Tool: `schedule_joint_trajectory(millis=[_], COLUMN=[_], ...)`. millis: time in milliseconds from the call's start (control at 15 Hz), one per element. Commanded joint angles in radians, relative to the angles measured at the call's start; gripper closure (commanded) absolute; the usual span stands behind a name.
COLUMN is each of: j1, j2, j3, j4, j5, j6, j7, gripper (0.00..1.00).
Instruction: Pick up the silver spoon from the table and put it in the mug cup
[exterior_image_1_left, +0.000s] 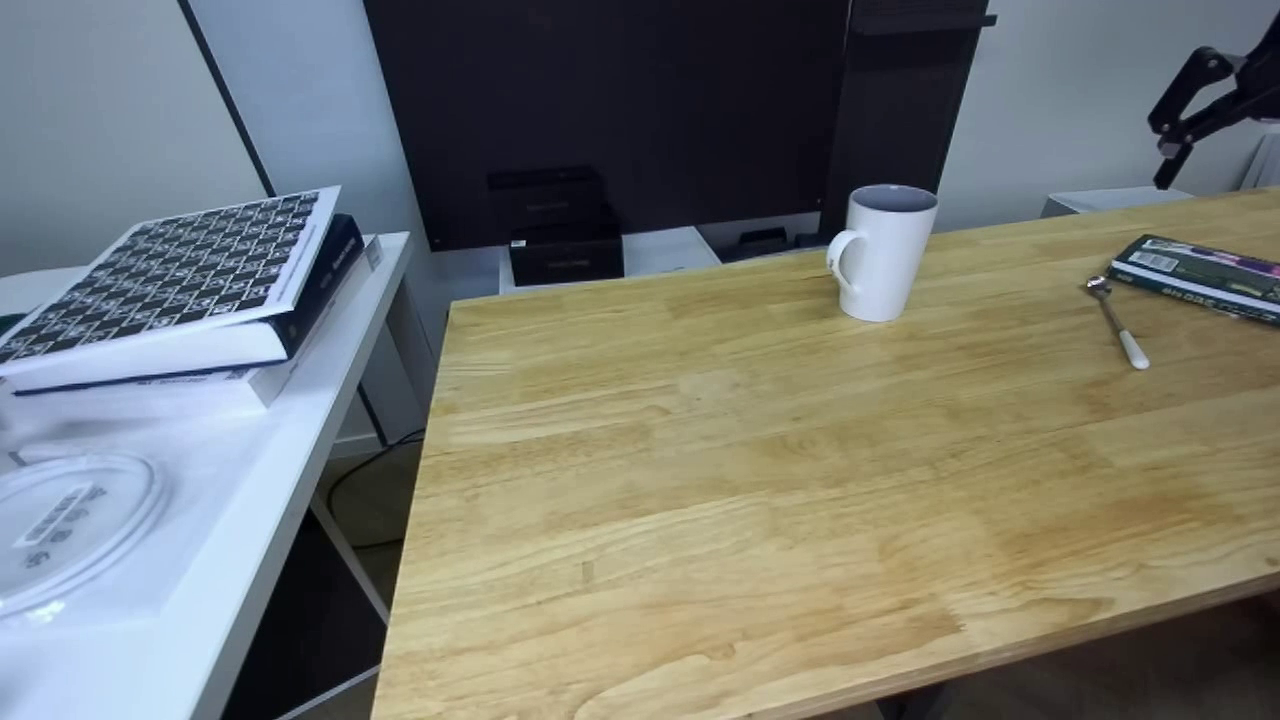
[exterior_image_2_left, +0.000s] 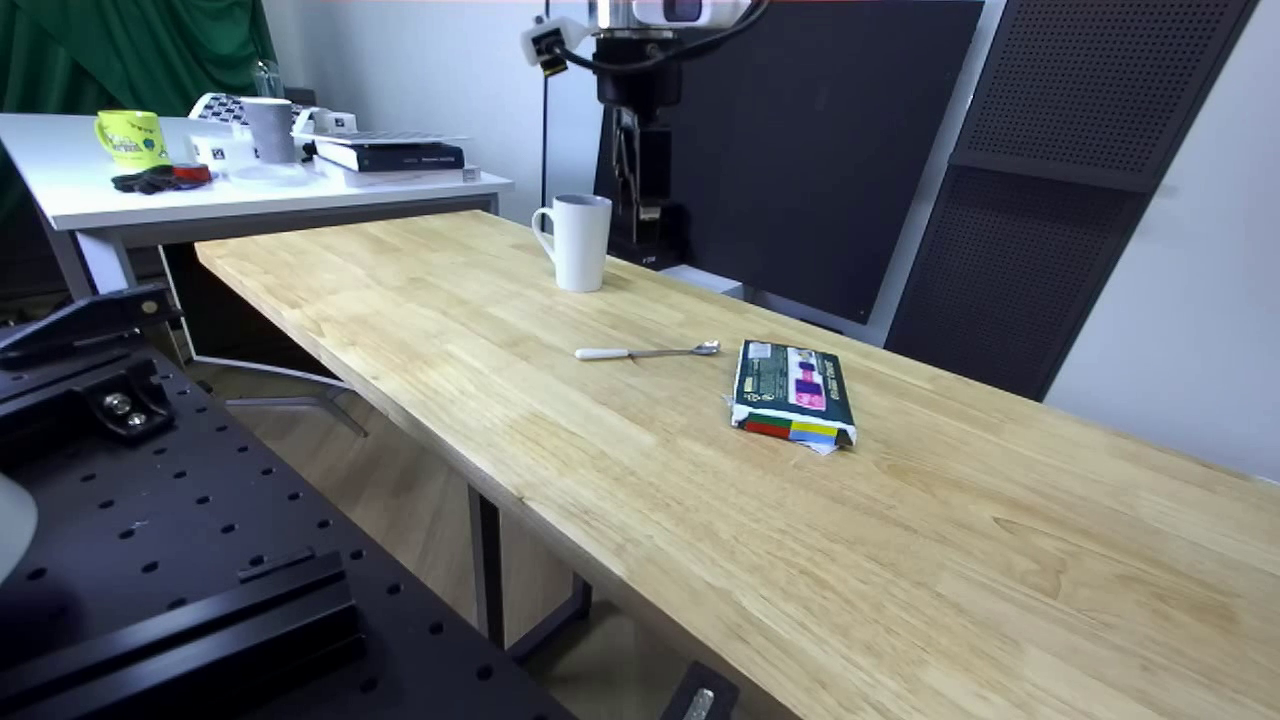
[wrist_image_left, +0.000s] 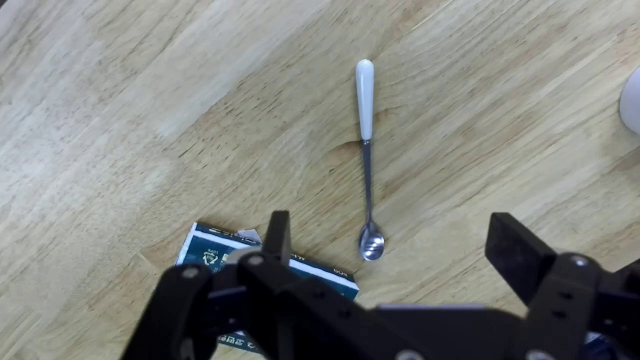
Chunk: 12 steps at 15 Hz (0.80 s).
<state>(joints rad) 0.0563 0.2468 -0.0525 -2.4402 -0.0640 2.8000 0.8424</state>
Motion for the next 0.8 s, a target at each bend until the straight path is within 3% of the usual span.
schedule_joint_trajectory(millis=[0, 733], j1=[0.016, 0.118], j2=[0.059, 0.181], j3=[-0.018, -0.049], j4=[0.075, 0.136], j5=[0.068, 0.085], j6=[-0.002, -0.003], j7=[0.004, 0.025], gripper=[0.00, 0.00])
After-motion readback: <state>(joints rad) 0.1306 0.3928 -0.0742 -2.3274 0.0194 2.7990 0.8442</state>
